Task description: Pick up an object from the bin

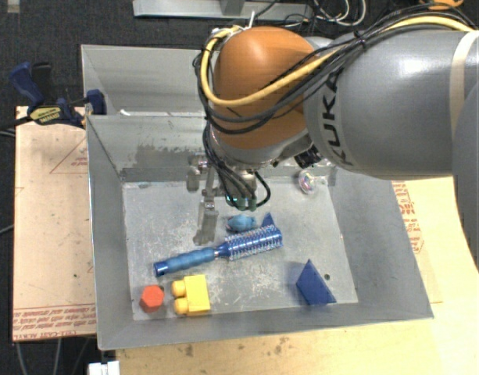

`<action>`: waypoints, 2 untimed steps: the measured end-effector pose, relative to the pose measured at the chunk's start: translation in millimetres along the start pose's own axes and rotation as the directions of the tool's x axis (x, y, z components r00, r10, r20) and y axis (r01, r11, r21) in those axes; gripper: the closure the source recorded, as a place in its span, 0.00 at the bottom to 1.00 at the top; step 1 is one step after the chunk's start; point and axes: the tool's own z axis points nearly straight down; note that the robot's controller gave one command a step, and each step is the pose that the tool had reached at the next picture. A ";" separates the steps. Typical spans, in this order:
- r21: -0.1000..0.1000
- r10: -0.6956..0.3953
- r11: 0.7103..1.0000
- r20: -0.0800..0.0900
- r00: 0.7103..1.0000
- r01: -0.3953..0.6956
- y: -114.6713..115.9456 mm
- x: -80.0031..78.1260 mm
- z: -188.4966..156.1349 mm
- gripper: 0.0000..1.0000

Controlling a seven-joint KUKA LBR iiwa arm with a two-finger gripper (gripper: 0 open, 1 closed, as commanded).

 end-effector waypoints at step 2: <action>-0.001 -0.177 0.984 0.011 0.984 0.177 -94.0 21.5 143.0 0.00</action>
Offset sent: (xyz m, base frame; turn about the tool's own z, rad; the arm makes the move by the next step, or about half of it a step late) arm -0.0176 -0.1029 -0.1741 -0.2200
